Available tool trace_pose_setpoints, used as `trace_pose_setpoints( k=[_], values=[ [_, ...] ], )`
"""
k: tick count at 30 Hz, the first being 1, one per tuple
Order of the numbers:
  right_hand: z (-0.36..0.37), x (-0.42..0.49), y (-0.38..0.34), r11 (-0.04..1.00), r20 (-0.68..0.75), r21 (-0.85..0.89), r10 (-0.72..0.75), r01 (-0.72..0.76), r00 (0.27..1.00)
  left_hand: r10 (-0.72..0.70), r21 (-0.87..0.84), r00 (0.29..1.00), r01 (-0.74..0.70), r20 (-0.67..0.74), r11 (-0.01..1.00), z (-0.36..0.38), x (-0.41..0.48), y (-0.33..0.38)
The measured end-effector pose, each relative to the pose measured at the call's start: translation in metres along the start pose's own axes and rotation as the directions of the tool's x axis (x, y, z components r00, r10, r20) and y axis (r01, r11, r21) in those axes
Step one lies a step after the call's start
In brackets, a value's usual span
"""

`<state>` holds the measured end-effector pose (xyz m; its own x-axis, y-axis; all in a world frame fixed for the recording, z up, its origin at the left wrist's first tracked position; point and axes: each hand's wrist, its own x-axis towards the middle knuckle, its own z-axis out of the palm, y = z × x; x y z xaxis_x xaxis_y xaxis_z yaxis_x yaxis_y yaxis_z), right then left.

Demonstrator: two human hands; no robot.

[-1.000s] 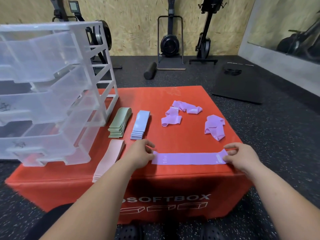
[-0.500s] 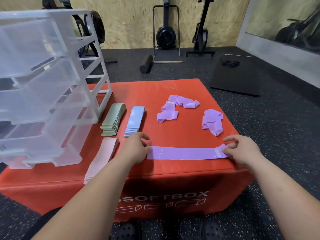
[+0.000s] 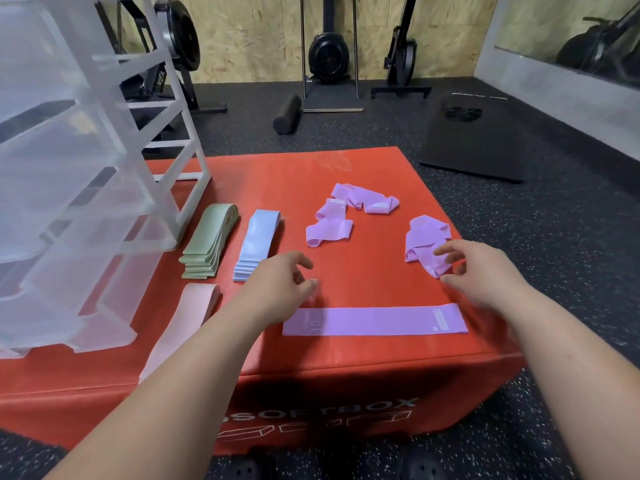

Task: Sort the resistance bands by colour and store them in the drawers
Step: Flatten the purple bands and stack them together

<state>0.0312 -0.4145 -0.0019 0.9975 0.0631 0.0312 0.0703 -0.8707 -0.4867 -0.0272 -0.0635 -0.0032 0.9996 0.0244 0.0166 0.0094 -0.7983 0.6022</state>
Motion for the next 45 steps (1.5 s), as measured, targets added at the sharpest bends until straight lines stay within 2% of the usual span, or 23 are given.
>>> trace_pose_setpoints(
  k=[5,8,9,11,13,15,17,19,21,22,23,24,25,26,28,41,45],
  values=[
    [0.011,0.020,0.007,0.970,0.024,-0.241,-0.003,0.009,1.000,0.065,0.029,0.996,-0.067,0.058,0.997,0.008,0.010,0.003],
    [0.010,0.027,0.003,0.969,-0.084,-0.248,-0.007,-0.014,0.996,0.081,0.044,0.994,-0.084,0.072,0.995,0.010,0.014,0.001],
    [0.007,0.030,-0.003,0.983,-0.124,-0.181,-0.015,-0.008,0.992,0.086,0.044,0.994,-0.090,0.067,0.995,0.010,0.016,0.000],
    [0.001,0.035,-0.017,0.998,-0.190,0.061,0.018,-0.007,0.982,0.101,0.022,0.994,-0.102,0.040,0.995,0.010,0.019,0.001],
    [-0.005,0.038,-0.034,0.945,-0.235,0.326,0.048,0.032,0.971,0.126,-0.024,0.992,-0.126,-0.013,0.992,0.010,0.022,0.003],
    [-0.010,0.037,-0.052,0.815,-0.254,0.565,0.029,0.125,0.967,0.153,-0.077,0.984,-0.159,-0.088,0.984,0.010,0.024,0.009],
    [-0.018,0.031,-0.073,0.610,-0.262,0.759,-0.030,0.226,0.964,0.174,-0.113,0.973,-0.192,-0.155,0.975,0.010,0.024,0.015],
    [-0.026,0.026,-0.086,0.478,-0.282,0.833,-0.066,0.278,0.957,0.192,-0.123,0.963,-0.217,-0.189,0.968,0.010,0.025,0.018],
    [-0.026,0.027,-0.082,0.519,-0.279,0.804,-0.102,0.290,0.955,0.198,-0.119,0.961,-0.223,-0.194,0.967,0.012,0.024,0.018],
    [-0.024,0.029,-0.075,0.618,-0.257,0.735,-0.128,0.280,0.958,0.194,-0.113,0.963,-0.217,-0.187,0.970,0.013,0.024,0.016],
    [-0.021,0.032,-0.064,0.759,-0.219,0.596,-0.161,0.263,0.962,0.189,-0.102,0.967,-0.209,-0.174,0.973,0.014,0.024,0.015],
    [-0.016,0.035,-0.051,0.897,-0.152,0.383,-0.171,0.218,0.973,0.184,-0.086,0.970,-0.199,-0.156,0.976,0.015,0.024,0.013],
    [-0.013,0.035,-0.040,0.973,-0.052,0.170,-0.148,0.154,0.988,0.182,-0.070,0.974,-0.192,-0.137,0.979,0.016,0.023,0.011],
    [-0.010,0.033,-0.032,0.995,0.064,0.007,-0.095,0.095,0.993,0.179,-0.057,0.976,-0.187,-0.120,0.981,0.016,0.023,0.009],
    [-0.006,0.030,-0.023,0.992,0.195,-0.122,-0.006,0.030,0.981,0.169,-0.037,0.982,-0.172,-0.089,0.984,0.017,0.024,0.007],
    [0.004,0.034,-0.012,0.999,0.118,-0.016,0.038,-0.036,0.992,0.173,0.032,0.984,-0.172,-0.034,0.985,0.029,0.027,0.014],
    [0.013,0.035,-0.011,0.998,-0.015,-0.050,0.034,-0.035,0.999,0.179,0.032,0.983,-0.178,-0.038,0.983,0.032,0.029,0.018]
  ],
)
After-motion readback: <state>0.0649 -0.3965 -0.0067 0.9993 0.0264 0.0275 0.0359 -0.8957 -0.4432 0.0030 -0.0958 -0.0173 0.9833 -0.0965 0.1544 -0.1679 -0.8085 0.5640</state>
